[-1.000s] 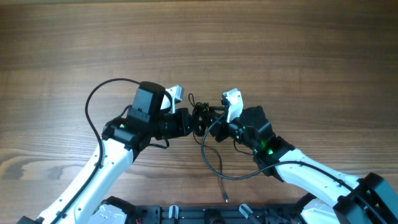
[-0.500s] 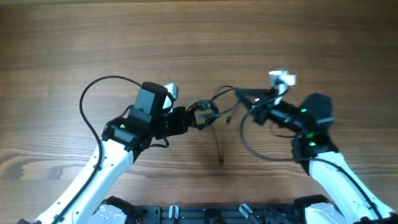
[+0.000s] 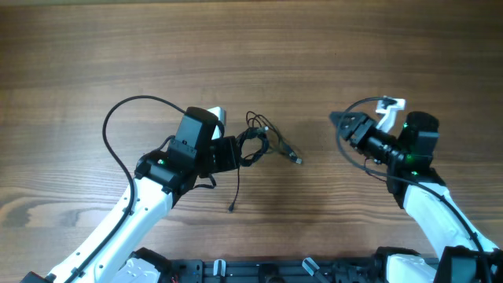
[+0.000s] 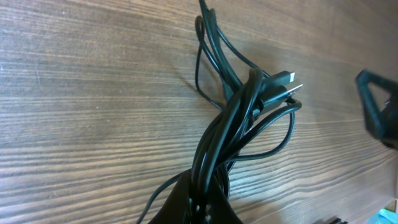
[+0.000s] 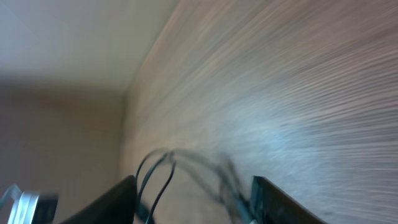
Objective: Untangle cables
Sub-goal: 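Release the strand and withdraw the right gripper to the right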
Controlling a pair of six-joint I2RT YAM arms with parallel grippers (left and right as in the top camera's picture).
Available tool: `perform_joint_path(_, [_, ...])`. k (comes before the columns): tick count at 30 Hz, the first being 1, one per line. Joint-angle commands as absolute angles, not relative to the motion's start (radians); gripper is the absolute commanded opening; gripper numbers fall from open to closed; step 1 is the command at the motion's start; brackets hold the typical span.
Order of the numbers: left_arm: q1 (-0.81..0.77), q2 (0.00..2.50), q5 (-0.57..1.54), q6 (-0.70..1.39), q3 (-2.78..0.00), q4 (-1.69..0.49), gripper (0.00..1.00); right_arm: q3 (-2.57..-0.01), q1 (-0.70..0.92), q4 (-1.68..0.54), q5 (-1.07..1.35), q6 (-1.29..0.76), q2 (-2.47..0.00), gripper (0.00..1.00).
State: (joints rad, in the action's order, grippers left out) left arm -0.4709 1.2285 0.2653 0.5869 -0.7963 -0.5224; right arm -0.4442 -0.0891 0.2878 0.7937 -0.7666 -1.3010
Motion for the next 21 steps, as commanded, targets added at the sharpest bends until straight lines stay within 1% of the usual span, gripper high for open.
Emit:
perform_joint_path(1, [-0.469, 1.225, 0.257, 0.606, -0.797, -0.493, 0.04, -0.451, 0.004, 0.276, 0.940, -0.708, -1.306, 0.62])
perform_joint_path(2, [-0.469, 1.225, 0.257, 0.606, -0.797, -0.486, 0.04, -0.451, 0.067, 0.279, 0.938, -0.709, -1.306, 0.57])
perform_joint_path(3, [-0.469, 1.225, 0.257, 0.607, -0.797, -0.480, 0.04, -0.450, 0.131, 0.274, 0.916, -0.710, -1.306, 0.49])
perform_joint_path(4, [-0.469, 1.225, 0.259, 0.607, -0.797, -0.478, 0.04, -0.450, 0.191, 0.270, 0.868, -0.715, -1.308, 0.45])
perform_joint_path(6, [-0.469, 1.225, 0.305, 0.607, -0.797, -0.461, 0.04, -0.450, 0.305, 0.245, 0.692, -0.795, -1.313, 0.44])
perform_joint_path(10, [-0.470, 1.225, 0.331, 0.607, -0.797, -0.451, 0.04, -0.450, 0.435, 0.250, 0.504, -0.879, -1.323, 0.46])
perform_joint_path(11, [-0.470, 1.225, 0.348, 0.607, -0.797, -0.450, 0.04, -0.450, 0.446, 0.250, 0.478, -0.899, -1.323, 0.32])
perform_joint_path(12, [-0.469, 1.225, 0.347, 0.607, -0.797, -0.453, 0.04, -0.451, 0.445, 0.250, 0.478, -0.896, -1.323, 0.12])
perform_joint_path(13, [-0.469, 1.225, 0.347, 0.607, -0.797, -0.453, 0.04, -0.451, 0.445, 0.252, 0.477, -0.889, -1.323, 0.05])
perform_joint_path(15, [-0.469, 1.225, 0.347, 0.607, -0.797, -0.453, 0.04, -0.451, 0.418, 0.262, 0.480, -0.838, -1.318, 0.04])
perform_joint_path(18, [-0.469, 1.225, 0.319, 0.607, -0.797, -0.473, 0.04, -0.451, 0.274, 0.411, 0.761, -0.735, -1.293, 0.04])
perform_joint_path(19, [-0.469, 1.225, 0.303, 0.607, -0.797, -0.489, 0.04, -0.451, 0.200, 0.500, 0.854, -0.737, -1.291, 0.04])
perform_joint_path(20, [-0.469, 1.225, 0.302, 0.607, -0.797, -0.498, 0.04, -0.451, 0.135, 0.560, 0.899, -0.768, -1.291, 0.04])
perform_joint_path(21, [-0.469, 1.225, 0.302, 0.607, -0.797, -0.509, 0.04, -0.451, 0.057, 0.611, 0.931, -0.833, -1.291, 0.04])
